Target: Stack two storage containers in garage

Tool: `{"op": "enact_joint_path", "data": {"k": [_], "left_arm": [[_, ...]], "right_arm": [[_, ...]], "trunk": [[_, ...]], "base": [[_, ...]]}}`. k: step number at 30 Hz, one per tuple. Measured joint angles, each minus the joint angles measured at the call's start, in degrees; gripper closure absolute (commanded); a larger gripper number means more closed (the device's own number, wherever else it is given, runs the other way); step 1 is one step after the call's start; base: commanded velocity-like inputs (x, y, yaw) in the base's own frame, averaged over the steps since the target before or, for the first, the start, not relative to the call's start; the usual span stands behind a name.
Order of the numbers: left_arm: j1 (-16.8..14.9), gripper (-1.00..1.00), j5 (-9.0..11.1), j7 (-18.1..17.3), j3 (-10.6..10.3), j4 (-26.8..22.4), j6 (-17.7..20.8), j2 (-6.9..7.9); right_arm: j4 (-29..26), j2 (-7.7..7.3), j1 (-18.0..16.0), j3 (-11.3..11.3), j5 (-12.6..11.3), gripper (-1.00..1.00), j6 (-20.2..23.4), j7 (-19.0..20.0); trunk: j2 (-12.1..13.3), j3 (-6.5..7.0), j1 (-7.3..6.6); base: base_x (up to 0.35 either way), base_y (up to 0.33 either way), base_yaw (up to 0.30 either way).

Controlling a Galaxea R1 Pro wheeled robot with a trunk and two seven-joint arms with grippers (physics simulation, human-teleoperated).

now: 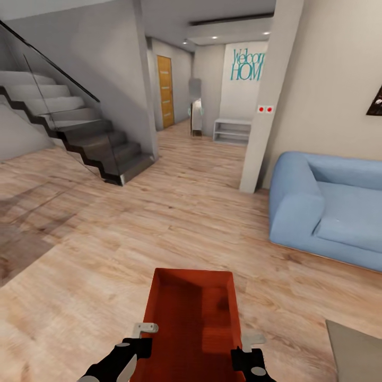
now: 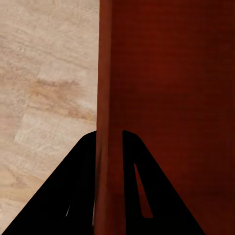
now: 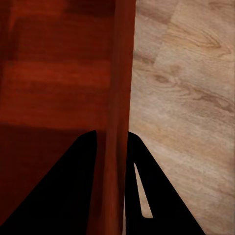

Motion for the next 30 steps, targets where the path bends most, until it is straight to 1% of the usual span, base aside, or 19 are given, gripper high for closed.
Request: {"op": "enact_joint_path", "data": {"k": [3,5,30], "left_arm": [[0.00,1.00,0.08,-0.01,-0.07,0.00,0.00,0.04],[-0.01,1.00,0.15,-0.04,-0.15,0.00,-0.01,0.08],[-0.02,1.00,-0.02,-0.04,-0.02,-0.01,0.00,0.02]], "right_arm": [[0.00,0.03,0.00,0.02,-0.01,1.00,0.01,-0.04],[0.00,0.05,0.01,0.09,-0.08,1.00,-0.04,-0.10],[-0.01,0.01,0.02,0.11,-0.13,1.00,-0.08,-0.09]], "trunk": [[0.00,0.00,0.00],[0.00,0.00,0.00],[0.00,0.00,0.00]], "base": [[0.323,0.000,0.229],[0.323,0.000,0.078],[0.323,0.000,0.003]]}}
